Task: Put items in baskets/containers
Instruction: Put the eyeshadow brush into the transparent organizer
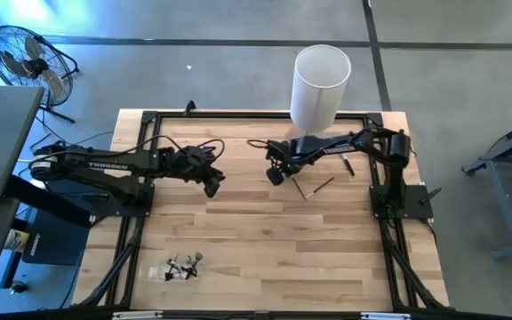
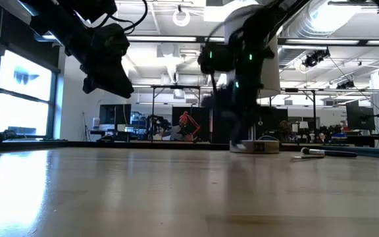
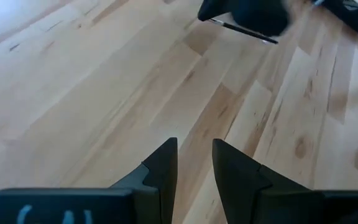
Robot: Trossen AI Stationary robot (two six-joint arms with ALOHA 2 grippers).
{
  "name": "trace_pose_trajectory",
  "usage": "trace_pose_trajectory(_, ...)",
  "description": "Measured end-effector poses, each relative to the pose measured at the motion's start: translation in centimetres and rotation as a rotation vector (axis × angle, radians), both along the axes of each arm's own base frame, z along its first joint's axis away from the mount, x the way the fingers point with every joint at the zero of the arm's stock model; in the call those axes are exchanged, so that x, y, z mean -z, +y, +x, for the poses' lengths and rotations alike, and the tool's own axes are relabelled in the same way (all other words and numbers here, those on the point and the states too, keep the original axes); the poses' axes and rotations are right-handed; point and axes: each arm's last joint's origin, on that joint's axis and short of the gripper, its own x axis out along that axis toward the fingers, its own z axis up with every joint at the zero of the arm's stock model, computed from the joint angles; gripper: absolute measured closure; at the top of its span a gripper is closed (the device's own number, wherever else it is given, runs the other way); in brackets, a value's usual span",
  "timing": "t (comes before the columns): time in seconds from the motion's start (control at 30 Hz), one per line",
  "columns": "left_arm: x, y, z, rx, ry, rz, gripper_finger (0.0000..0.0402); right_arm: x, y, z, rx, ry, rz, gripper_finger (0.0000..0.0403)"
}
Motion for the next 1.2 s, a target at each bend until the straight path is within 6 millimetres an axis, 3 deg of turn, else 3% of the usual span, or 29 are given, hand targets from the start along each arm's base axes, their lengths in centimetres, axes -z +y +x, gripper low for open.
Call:
trace_pose_trajectory(0.27, -2.0, 0.0, 1.3, 0.102, -0.236, 0.076, 0.0303, -7.9, 3.8, 0.5, -0.152, -0.316, -0.247, 0.0403)
trace_pose_trajectory(0.53, -5.5, 0.1, 2.2, 0.138, -0.591, 0.218, 0.0303, -17.9, 6.2, -1.3, -0.217, -0.756, -0.578, 0.0403)
trace_pose_trajectory(0.67, -7.2, 0.1, 2.1, 0.126, -0.762, 0.251, 0.0303, -21.3, 7.3, -1.7, -0.277, -0.975, -0.688, 0.0403)
trace_pose_trajectory(0.77, -8.2, 0.2, 2.6, 0.095, -0.851, 0.241, 0.0303, -22.4, 7.8, -1.5, -0.307, -1.101, -0.712, 0.0403)
trace_pose_trajectory(0.97, -10.7, 0.4, 4.4, 0.124, -0.850, 0.254, 0.0303, -22.5, 8.3, -1.3, -0.349, -1.119, -0.727, 0.0403)
trace_pose_trajectory(1.07, -10.4, 0.5, 5.5, 0.151, -0.751, 0.243, 0.0303, -22.8, 8.7, -1.3, -0.362, -1.136, -0.755, 0.0403)
trace_pose_trajectory(1.2, -11.2, 0.5, 6.5, 0.183, -0.779, 0.240, 0.0303, -22.8, 8.7, -1.3, -0.367, -1.134, -0.754, 0.0403)
